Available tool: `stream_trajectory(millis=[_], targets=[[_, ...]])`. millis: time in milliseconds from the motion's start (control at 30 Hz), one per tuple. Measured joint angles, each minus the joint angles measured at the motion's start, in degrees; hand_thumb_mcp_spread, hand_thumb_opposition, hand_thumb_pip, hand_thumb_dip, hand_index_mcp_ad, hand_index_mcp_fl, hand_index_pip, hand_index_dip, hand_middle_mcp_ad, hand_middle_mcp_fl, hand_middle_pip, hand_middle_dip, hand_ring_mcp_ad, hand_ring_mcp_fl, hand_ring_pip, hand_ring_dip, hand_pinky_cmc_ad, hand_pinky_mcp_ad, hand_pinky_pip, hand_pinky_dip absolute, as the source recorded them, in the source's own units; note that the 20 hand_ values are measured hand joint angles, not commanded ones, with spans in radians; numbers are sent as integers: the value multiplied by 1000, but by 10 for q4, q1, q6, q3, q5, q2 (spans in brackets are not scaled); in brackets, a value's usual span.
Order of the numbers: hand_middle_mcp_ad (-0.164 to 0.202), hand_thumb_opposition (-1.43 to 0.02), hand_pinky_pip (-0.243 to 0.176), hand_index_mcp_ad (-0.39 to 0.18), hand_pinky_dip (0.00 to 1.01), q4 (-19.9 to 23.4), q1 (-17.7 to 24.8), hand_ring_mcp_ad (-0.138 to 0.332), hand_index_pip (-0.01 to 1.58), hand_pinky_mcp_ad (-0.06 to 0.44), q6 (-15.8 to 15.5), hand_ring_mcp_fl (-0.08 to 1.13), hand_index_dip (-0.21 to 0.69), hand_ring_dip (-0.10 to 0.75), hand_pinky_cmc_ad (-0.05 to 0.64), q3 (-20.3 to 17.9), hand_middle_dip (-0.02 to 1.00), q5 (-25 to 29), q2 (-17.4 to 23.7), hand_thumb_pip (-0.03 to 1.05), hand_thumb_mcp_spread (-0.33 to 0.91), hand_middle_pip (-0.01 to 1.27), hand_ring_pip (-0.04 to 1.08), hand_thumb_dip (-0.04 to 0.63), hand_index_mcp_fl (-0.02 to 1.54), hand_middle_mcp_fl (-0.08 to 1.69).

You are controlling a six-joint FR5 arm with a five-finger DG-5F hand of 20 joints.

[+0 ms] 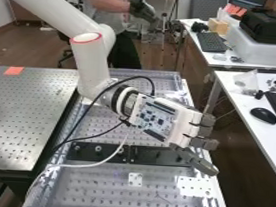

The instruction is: Grab the chopstick and place it in the clear container

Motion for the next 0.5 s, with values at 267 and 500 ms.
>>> stream_trajectory(millis=[267, 500], targets=[[28, -1065, 35, -24, 180, -53, -9, 52, 908, 265, -27, 864, 96, 506, 354, 35, 651, -18, 10, 522, 674, 543, 94, 283, 962, 1114], [28, -1065, 35, -26, 180, -100, -15, 52, 906, 265, -55, 864, 96, 506, 358, 64, 651, -41, 23, 522, 672, 539, 96, 283, 974, 1115]])
